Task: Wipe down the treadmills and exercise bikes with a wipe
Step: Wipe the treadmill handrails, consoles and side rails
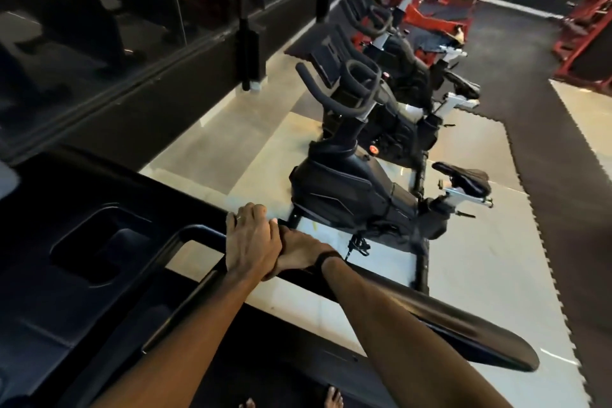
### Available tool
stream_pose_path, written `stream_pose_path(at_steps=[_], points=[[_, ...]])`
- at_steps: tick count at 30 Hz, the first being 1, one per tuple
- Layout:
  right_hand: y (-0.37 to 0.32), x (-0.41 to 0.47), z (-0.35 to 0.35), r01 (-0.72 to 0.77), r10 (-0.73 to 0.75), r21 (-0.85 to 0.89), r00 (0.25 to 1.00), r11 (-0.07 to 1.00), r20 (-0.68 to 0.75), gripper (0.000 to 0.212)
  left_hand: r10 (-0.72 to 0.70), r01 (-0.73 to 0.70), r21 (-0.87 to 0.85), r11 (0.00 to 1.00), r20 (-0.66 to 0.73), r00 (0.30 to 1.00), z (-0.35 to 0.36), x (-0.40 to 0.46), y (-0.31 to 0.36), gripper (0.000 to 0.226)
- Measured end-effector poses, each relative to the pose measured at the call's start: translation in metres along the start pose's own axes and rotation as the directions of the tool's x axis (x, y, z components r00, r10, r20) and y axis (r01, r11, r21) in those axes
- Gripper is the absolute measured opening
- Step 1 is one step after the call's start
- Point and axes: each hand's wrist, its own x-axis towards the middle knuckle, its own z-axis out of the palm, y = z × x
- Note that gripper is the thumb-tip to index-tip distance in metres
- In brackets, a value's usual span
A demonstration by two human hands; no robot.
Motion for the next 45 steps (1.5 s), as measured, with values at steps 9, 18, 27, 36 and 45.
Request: stream_pose_path(at_steps=[9,18,27,36,45], points=[[0.008,-0.065,0.079,-0.066,-0.120,-0.294,0.811,0.953,-0.572,0.099,-0.046,0.047,-0.021,0.999,0.015,0.999,0.000,0.001,0.000,0.023],[0.009,-0.083,0.100,0.020,-0.201,-0.301,0.786,0.953,-0.584,0.085,-0.190,0.193,-0.186,0.963,0.037,0.981,-0.002,0.002,-0.004,0.026],[0.001,-0.011,0.030,0.085,-0.129,-0.167,0.952,0.982,-0.279,0.081,-0.237,0.235,-0.314,0.920,0.033,0.971,-0.005,0.007,-0.003,0.015],[0.028,-0.030,0.010,-0.084,0.086,0.021,0.990,0.996,-0.109,0.112,-0.121,0.116,-0.216,0.969,-0.010,0.993,-0.007,0.002,0.001,0.012],[0.009,-0.068,0.061,0.073,-0.180,-0.343,0.939,0.936,-0.292,0.118,-0.112,0.105,-0.256,0.961,-0.011,0.994,-0.006,0.006,0.001,0.031]])
